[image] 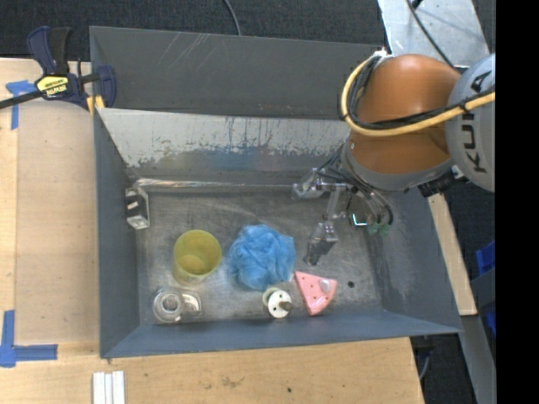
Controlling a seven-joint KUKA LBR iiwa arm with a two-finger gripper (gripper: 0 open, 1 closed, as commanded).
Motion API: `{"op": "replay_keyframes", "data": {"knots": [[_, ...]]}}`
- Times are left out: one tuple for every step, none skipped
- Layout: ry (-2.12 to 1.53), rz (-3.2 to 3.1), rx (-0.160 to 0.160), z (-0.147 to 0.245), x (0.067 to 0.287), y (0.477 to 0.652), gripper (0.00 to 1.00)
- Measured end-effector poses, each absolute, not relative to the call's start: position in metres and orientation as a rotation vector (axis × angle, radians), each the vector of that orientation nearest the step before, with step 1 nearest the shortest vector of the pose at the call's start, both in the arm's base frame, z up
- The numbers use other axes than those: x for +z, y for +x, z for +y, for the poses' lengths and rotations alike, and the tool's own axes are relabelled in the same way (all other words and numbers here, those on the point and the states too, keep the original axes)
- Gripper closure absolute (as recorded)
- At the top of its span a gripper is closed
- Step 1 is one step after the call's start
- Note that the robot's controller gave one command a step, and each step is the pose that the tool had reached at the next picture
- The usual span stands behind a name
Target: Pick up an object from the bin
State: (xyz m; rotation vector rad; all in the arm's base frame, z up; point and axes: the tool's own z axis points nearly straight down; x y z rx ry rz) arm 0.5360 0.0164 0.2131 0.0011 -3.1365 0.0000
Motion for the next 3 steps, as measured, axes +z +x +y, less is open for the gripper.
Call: {"op": "replay_keyframes", "data": {"knots": [[0.001,-3.144,-0.001,0.016,0.217,0.538,0.00],[0.002,-3.145,-0.001,0.017,0.216,0.538,0.00],[0.114,-3.133,0.000,0.018,0.195,0.551,0.00]]}}
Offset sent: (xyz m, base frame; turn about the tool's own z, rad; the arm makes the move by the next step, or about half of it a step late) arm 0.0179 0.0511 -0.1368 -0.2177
